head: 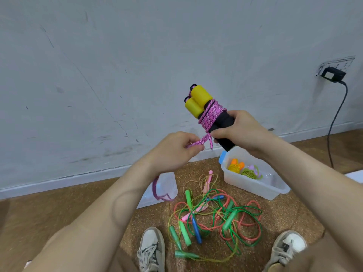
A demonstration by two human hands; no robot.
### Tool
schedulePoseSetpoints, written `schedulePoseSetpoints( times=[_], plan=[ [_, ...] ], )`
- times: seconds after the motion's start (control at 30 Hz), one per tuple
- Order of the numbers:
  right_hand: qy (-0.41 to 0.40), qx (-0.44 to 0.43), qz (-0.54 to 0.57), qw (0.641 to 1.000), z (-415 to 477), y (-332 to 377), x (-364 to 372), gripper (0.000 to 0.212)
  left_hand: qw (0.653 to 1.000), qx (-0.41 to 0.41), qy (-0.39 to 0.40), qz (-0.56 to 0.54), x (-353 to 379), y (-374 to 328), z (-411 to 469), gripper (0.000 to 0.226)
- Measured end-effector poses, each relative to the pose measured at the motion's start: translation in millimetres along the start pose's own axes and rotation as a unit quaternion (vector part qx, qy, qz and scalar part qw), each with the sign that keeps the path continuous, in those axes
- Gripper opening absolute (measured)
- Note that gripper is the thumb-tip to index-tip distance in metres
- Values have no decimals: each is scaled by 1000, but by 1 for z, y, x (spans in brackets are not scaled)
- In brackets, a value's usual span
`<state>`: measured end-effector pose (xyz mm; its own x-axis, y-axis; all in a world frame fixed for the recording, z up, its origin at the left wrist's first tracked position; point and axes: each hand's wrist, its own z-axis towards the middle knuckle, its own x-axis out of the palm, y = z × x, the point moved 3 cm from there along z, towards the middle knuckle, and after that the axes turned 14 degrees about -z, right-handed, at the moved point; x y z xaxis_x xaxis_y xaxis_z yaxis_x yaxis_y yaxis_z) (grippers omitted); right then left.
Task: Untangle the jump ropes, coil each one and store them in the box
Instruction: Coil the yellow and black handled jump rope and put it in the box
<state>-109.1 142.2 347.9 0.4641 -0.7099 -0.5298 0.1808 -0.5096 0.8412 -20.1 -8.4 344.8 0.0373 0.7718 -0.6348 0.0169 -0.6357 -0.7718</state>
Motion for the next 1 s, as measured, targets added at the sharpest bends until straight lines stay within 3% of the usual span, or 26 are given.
schedulePoseSetpoints(
  times=[0.1, 0.2, 0.3, 0.37, 0.5, 0.6, 0.73, 0.83, 1.0],
  plan=[
    [-34, -44, -117, 992, 3, -1, 5, 20, 983, 84, -52, 152, -5, -12, -6, 20],
    [-65, -103, -282, 952, 4, -1, 11, 25, 970, 128, -83, 191, -9, -18, -7, 15],
    [-51, -136, -361, 921, 5, -1, 20, 31, 963, 157, -111, 190, -16, -23, -8, 15],
    [-14, -160, -410, 898, 1, 3, 27, 31, 968, 139, -97, 186, -22, -23, -7, 13],
    [90, -216, -539, 809, -13, 11, 41, 30, 984, 52, -6, 170, -36, -18, -7, 14],
    [130, -232, -564, 782, -20, 17, 46, 30, 985, 34, 4, 172, -41, -14, -9, 14],
    [157, -257, -545, 782, -29, 31, 48, 28, 997, 18, -16, 71, -46, -2, -7, 11],
    [197, -267, -485, 810, -34, 38, 44, 31, 997, -29, -7, -70, -43, 7, -8, 10],
    [242, -209, -234, 918, -25, 34, 19, 34, 970, -102, -2, -220, -40, 35, -4, 15]
  ],
)
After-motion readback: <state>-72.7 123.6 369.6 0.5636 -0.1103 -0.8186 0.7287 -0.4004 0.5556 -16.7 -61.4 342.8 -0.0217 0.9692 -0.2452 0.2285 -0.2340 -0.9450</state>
